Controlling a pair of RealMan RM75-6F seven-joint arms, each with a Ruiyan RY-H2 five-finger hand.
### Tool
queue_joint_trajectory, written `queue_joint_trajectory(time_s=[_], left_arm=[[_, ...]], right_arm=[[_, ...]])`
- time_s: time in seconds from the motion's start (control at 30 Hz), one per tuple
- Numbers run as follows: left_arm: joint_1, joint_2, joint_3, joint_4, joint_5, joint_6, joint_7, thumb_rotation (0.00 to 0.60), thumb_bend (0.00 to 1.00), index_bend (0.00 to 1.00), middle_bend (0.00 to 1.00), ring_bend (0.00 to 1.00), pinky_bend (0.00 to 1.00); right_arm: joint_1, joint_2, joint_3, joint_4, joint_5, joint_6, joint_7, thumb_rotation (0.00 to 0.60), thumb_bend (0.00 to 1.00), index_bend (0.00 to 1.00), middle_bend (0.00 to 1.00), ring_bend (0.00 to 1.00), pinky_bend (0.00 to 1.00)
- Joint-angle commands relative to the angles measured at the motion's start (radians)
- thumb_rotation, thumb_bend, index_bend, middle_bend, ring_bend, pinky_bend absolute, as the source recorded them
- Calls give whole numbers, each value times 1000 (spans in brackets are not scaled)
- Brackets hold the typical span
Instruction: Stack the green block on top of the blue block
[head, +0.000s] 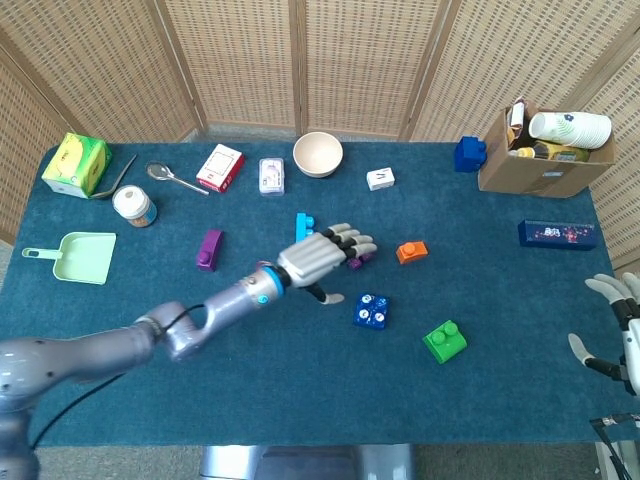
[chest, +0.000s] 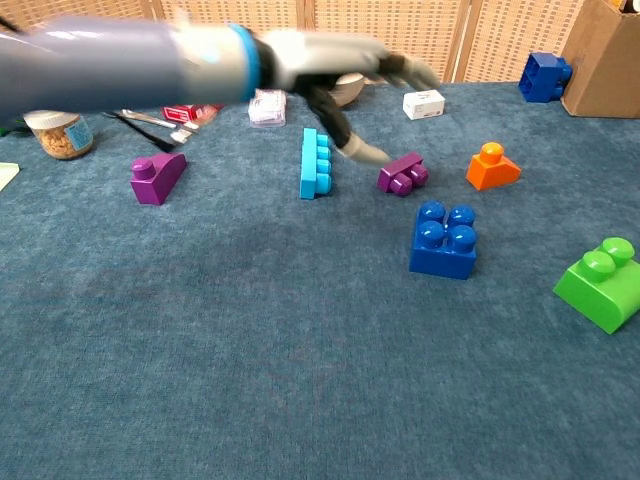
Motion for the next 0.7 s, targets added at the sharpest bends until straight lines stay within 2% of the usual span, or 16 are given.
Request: queue_joint_trajectory(time_s=[0.03,0.23,0.4,0.7], left_arm=[[110,153,34,-152,13,117,21,491,339,84,6,0,0],[285,371,102,-363,29,298,95,493,339,117,26,0,0],[439,501,170,-471,56,457,121,491,338,139,37,0,0],[684,619,259,-532,69,685,100,494,338,162,61,0,0]], right_arm=[[28,-6,0,20,4,-46,15,565,281,186,186,25,0],[89,-40,7,53,8,-131,18,564,280,186,186,25,0],[140,-68,10,73,11,-201,3,565,271,186,186,25,0],[220,-108,-5,104,-30,-300,-1,559,244,179,186,25,0]])
